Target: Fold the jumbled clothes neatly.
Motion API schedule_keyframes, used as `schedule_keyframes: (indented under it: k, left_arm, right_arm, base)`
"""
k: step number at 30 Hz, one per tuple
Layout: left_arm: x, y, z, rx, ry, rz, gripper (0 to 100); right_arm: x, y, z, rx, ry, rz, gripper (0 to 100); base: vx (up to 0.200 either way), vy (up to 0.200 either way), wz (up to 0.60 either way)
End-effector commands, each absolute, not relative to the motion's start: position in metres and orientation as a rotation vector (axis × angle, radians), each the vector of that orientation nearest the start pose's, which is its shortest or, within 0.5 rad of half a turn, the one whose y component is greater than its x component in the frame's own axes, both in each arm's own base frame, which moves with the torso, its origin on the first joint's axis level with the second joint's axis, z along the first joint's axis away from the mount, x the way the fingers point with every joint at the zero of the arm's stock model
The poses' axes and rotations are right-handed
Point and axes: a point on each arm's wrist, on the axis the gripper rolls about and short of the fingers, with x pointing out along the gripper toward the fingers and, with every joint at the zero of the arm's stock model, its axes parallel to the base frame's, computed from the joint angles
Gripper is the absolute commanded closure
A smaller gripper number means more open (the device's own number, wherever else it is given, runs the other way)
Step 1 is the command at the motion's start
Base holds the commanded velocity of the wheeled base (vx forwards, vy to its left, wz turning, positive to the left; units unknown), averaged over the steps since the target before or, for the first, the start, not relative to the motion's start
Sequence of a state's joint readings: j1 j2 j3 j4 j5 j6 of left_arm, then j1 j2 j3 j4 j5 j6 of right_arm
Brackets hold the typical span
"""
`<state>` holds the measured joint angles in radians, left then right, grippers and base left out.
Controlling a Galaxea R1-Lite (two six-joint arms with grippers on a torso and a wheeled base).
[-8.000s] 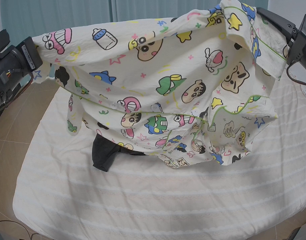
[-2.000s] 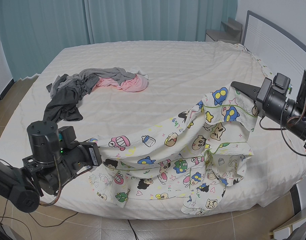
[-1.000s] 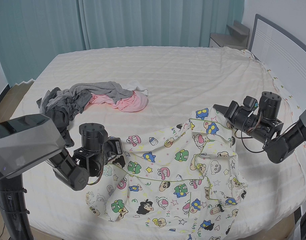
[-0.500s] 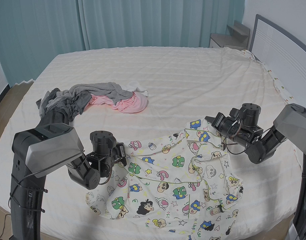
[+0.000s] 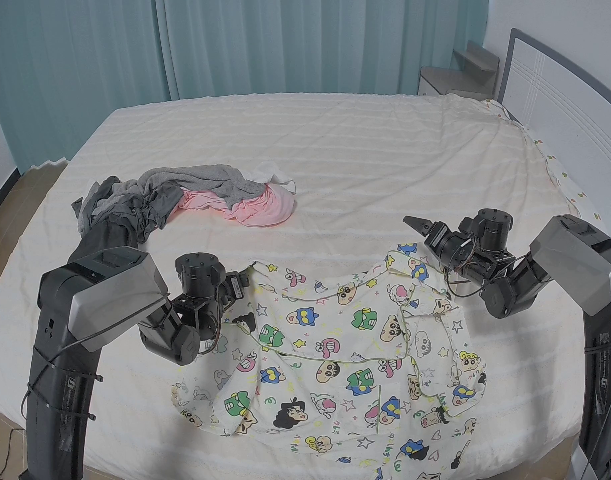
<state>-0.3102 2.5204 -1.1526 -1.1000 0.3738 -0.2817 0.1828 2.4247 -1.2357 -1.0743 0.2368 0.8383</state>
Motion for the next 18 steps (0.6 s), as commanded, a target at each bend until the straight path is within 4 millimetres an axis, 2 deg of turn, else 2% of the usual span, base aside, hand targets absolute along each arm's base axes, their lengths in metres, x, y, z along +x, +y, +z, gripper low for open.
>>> schedule_keyframes:
  k: [1, 2, 5, 9, 10, 11, 13, 18]
  left_arm:
    - [0.447, -0.118, 0.003, -0.211, 0.175, 0.159, 0]
    - [0.453, -0.108, 0.005, -0.217, 0.158, 0.187, 0]
    - [0.455, -0.099, 0.005, -0.219, 0.156, 0.205, 0]
    - [0.462, -0.083, 0.012, -0.232, 0.126, 0.238, 0]
    - [0.462, -0.083, 0.012, -0.232, 0.126, 0.238, 0]
    - [0.468, -0.073, 0.018, -0.249, 0.096, 0.258, 0]
    - [0.471, -0.066, 0.021, -0.265, 0.082, 0.274, 0]
    - [0.471, -0.057, 0.020, -0.268, 0.084, 0.294, 0]
  right_arm:
    - [0.460, 0.084, 0.063, 0.899, 0.257, 0.337, 0]
    - [0.464, 0.075, 0.065, 0.944, 0.269, 0.309, 0]
    - [0.467, 0.074, 0.066, 1.034, 0.322, 0.272, 0]
    - [0.475, 0.059, 0.089, 1.183, 0.295, 0.244, 0]
    - [0.475, 0.059, 0.089, 1.183, 0.295, 0.244, 0]
    - [0.477, 0.052, 0.099, 1.236, 0.272, 0.244, 0]
    - [0.479, 0.048, 0.104, 1.261, 0.253, 0.242, 0]
    - [0.481, 0.042, 0.096, 1.263, 0.301, 0.213, 0]
  base:
    - [0.000, 0.000, 0.00]
    - [0.000, 0.000, 0.00]
    - [0.000, 0.000, 0.00]
    - [0.000, 0.000, 0.00]
    - [0.000, 0.000, 0.00]
    - [0.000, 0.000, 0.00]
    - [0.000, 0.000, 0.00]
    - [0.000, 0.000, 0.00]
